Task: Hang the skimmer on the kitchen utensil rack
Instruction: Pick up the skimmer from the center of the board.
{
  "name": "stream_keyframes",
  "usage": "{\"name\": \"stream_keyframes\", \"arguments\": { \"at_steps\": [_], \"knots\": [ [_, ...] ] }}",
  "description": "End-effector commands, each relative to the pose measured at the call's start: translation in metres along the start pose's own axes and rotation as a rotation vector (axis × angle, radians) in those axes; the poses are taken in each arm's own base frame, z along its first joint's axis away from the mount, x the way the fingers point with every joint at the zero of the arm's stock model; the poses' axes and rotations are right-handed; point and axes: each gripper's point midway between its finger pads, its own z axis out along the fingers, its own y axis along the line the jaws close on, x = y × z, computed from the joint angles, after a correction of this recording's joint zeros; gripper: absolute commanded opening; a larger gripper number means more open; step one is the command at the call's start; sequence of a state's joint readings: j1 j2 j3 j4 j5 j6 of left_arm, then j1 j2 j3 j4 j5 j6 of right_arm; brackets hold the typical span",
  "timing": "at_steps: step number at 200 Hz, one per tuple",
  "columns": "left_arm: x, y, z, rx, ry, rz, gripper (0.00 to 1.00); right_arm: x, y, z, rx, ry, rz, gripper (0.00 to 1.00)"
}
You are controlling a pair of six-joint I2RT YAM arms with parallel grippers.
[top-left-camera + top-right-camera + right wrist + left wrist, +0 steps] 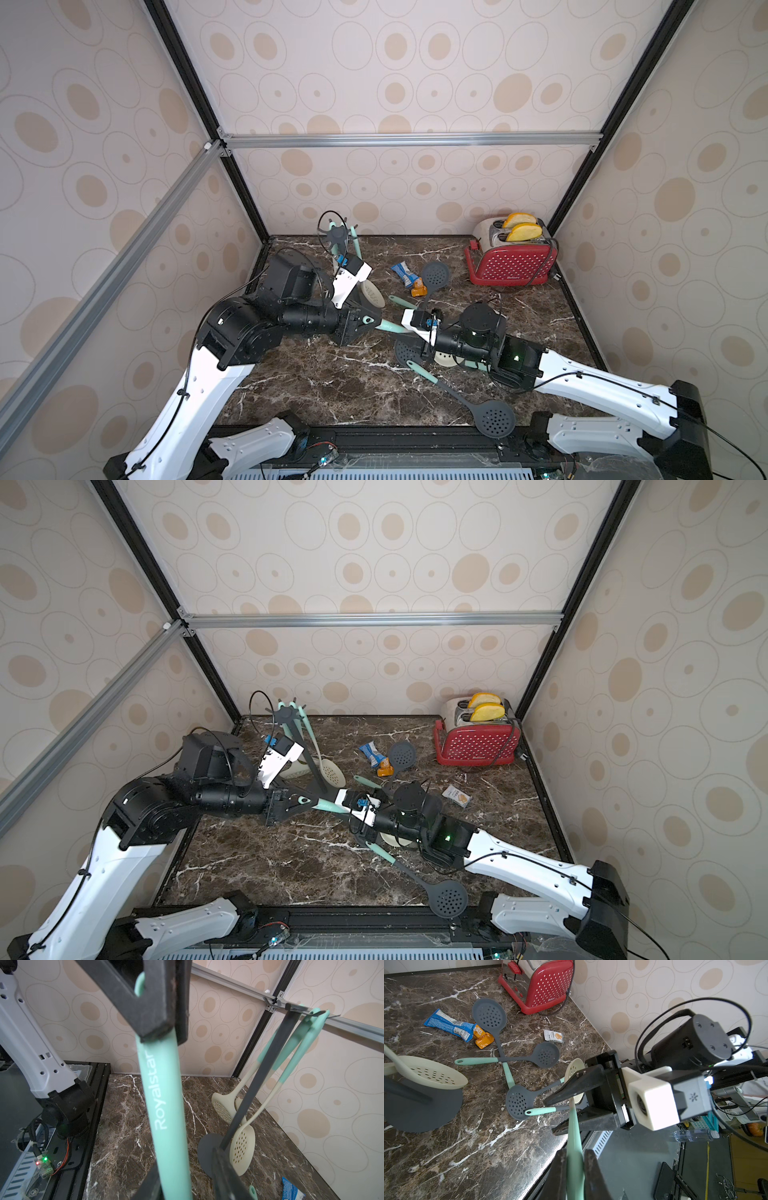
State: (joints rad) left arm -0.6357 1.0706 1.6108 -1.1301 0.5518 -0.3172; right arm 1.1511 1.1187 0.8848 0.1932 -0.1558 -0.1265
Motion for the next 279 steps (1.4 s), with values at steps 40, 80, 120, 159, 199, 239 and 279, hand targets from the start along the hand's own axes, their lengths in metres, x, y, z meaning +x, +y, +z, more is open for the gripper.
{"name": "stream_keyframes", "arguments": {
  "at_steps": [40, 80, 120, 159, 199, 239, 279],
  "knots": [
    [-0.009, -0.007, -0.008, 0.012, -0.04, 0.026, 0.0, -0.022, 0.006, -0.001, -0.007, -0.084, 0.029, 0.27],
    [-0.009, -0.002, -0.007, -0.019, -0.038, 0.024, 0.0, -0.025, 0.01, -0.004, -0.021, -0.093, 0.038, 0.06],
    [-0.016, 0.016, -0.021, -0.152, -0.116, 0.047, 0.37, -0.013, -0.005, -0.008, 0.071, -0.025, 0.105, 0.0],
    [-0.025, 0.042, -0.051, -0.328, -0.293, 0.041, 0.69, 0.019, -0.033, -0.008, 0.243, 0.194, 0.234, 0.0],
    [-0.035, 0.066, -0.072, -0.424, -0.391, -0.011, 0.64, 0.018, -0.05, 0.005, 0.323, 0.262, 0.298, 0.0],
    [-0.053, 0.079, -0.082, -0.488, -0.471, -0.047, 0.61, 0.002, -0.072, 0.021, 0.296, 0.274, 0.39, 0.0],
    [-0.074, 0.094, -0.085, -0.509, -0.531, -0.123, 0.61, -0.023, -0.09, 0.034, 0.192, 0.216, 0.479, 0.0]
  ]
}}
